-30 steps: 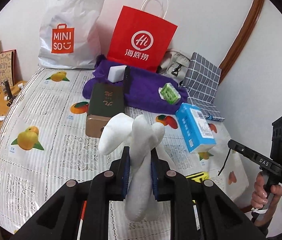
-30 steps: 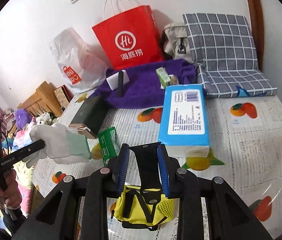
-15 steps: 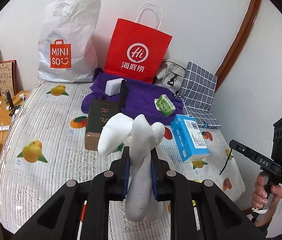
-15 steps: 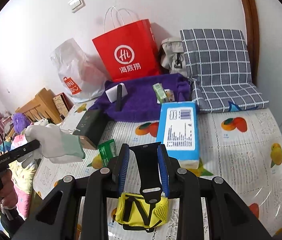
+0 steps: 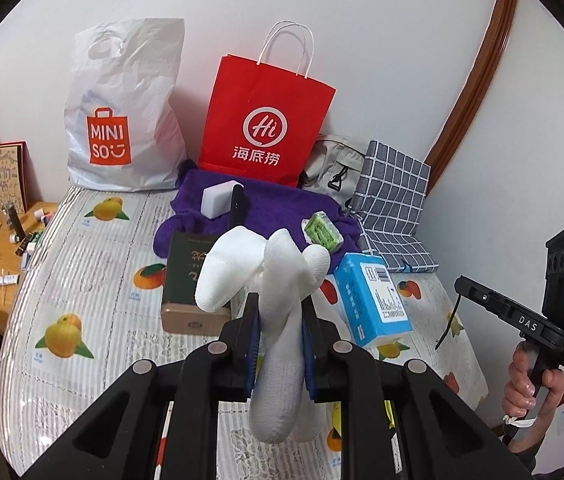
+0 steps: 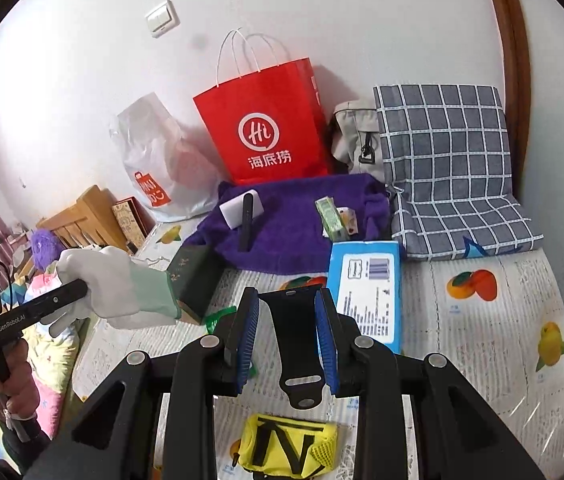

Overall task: Organize soft objects
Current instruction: 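Carry white glove toward purple towel with left tool while right tool carries yellow bag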

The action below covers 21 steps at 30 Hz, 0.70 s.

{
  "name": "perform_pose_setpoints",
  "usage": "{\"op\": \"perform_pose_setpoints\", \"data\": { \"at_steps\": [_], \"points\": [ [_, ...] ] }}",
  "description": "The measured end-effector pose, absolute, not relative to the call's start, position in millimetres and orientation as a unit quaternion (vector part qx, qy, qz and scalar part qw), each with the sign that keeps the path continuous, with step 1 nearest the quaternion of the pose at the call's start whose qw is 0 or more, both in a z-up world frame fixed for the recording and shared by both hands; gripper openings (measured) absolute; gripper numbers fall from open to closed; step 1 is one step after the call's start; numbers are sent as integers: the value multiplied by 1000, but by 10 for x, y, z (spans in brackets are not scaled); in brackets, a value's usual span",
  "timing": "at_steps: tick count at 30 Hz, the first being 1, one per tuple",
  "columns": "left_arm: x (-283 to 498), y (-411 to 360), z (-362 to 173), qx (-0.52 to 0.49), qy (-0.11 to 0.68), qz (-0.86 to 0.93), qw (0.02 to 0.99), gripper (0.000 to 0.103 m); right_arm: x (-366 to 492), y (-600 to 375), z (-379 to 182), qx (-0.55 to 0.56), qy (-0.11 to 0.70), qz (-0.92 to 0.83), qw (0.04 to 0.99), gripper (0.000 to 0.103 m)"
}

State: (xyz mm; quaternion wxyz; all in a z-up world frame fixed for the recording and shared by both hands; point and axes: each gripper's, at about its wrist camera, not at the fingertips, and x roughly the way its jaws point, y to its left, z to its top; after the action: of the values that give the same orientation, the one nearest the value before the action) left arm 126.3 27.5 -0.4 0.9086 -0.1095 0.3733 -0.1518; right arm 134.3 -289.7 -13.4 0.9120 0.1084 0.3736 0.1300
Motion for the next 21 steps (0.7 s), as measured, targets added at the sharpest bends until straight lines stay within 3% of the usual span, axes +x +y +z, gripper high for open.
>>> {"op": "perform_pose_setpoints", "data": {
  "at_steps": [21],
  "points": [
    [1692,84,119,-91,373,-147,912,17,1853,-2956,-27,100,370,130,914,29]
  ]
}}
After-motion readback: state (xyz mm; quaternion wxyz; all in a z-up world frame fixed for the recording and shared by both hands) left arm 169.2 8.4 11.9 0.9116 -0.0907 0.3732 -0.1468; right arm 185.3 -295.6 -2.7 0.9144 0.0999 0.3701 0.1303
